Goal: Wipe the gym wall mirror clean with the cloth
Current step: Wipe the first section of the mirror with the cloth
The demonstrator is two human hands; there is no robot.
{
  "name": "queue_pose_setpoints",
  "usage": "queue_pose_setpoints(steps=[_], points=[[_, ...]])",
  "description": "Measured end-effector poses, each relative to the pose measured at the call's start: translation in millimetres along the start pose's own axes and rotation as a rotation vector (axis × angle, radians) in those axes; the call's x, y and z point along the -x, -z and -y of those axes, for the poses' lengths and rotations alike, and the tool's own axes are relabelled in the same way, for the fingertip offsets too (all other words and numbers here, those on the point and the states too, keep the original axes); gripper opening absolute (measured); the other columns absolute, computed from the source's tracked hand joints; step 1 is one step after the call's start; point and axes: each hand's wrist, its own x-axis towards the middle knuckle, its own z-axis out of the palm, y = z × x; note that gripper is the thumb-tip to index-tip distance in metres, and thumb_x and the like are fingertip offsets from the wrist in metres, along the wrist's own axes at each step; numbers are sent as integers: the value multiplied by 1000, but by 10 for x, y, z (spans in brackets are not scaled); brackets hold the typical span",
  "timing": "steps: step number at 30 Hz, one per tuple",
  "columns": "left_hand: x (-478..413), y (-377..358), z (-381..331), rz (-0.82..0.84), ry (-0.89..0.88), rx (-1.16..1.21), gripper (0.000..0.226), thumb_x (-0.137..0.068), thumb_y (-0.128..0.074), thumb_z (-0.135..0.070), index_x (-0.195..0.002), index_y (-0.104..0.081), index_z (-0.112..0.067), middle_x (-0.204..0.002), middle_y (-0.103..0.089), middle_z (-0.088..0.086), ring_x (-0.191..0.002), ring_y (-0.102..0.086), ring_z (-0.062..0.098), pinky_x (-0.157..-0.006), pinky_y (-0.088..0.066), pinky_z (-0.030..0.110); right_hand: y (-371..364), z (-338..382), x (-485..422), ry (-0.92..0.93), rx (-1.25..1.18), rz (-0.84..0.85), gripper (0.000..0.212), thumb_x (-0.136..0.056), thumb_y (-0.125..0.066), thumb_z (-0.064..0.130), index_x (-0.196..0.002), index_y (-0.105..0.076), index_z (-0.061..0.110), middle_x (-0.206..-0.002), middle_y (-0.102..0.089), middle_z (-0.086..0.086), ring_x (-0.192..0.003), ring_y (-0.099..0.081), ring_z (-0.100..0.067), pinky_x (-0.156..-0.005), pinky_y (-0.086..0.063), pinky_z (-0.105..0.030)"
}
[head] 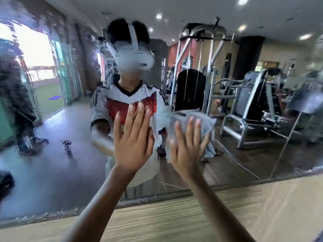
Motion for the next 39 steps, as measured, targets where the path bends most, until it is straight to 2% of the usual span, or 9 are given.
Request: queue_pose_setpoints(steps=[5, 10, 12, 19, 22, 26, 29, 36, 39], points=[[489, 4, 28, 44, -34, 2, 53, -98, -46, -21, -149, -43, -5, -157, -38, 14, -149, -29, 31, -116, -27, 59, 81, -547, 824, 218, 99, 115, 50, -102, -32, 40, -151, -35, 32, -167, -13, 0, -153, -14, -23, -119, -10, -58], [573, -12, 10, 33, -34, -3, 53, -98, -45, -20, -149, -42, -6, -154, -41, 14, -149, -28, 30, -118, -24, 58, 127, -733, 183, -560, 48, -19, 59, -101, -30, 37, -156, -27, 15, -161, -20, -23, -151, -15, -37, -114, -16, -68], [574, -10, -4, 35, -25, 12, 53, -98, -44, -20, -150, -41, -6, -154, -40, 14, -149, -29, 30, -119, -22, 57, 94, -476, -149, -629, 12, -69, 61, -102, -26, 41, -156, -27, 12, -162, -20, -22, -151, -16, -37, -116, -12, -66], [592, -20, -13, 32, -4, 14, 56, -96, -48, -21, -150, -40, -7, -154, -40, 14, -149, -28, 30, -120, -20, 55, -13, -135, 697, 11, 27, 102, 58, -104, -29, 42, -159, -18, 28, -167, -7, -6, -153, -11, -29, -117, -10, -61], [646, -21, -23, 32, 14, 33, 55, -97, -48, -22, -149, -41, -7, -154, -41, 14, -150, -27, 30, -119, -22, 56, 44, -475, 1202, 196, 72, 164, 48, -103, -31, 40, -149, -38, 30, -167, -10, -1, -153, -12, -25, -113, -19, -57], [830, -33, -91, 70, 16, 15, 57, -96, -47, -25, -151, -39, -9, -156, -37, 13, -151, -24, 29, -118, -23, 56, 116, -793, 1040, -280, 92, 99, 53, -95, -37, 32, -144, -40, 14, -161, -23, -21, -150, -18, -36, -107, -27, -62], [850, -48, -110, 61, 30, -1, 56, -97, -45, -25, -150, -39, -10, -157, -36, 11, -152, -23, 28, -116, -25, 57, 66, -544, 525, -641, -1, -50, 61, -101, -30, 37, -154, -26, 9, -158, -24, -28, -148, -20, -41, -118, -9, -55], [879, -53, -84, 76, 17, 12, 58, -98, -44, -26, -153, -35, -11, -165, -22, 6, -152, -23, 27, -121, -16, 52, -23, -7, 924, -73, -15, 137, 57, -105, -26, 44, -159, -16, 29, -167, -5, -6, -153, -9, -28, -117, -10, -57], [871, -35, -73, 75, 5, 23, 56, -98, -45, -25, -151, -39, -9, -161, -31, 10, -150, -26, 30, -120, -20, 54, 77, -424, 1268, 87, 64, 201, 49, -104, -25, 42, -151, -35, 31, -167, -10, -3, -154, -9, -24, -109, -24, -55]])
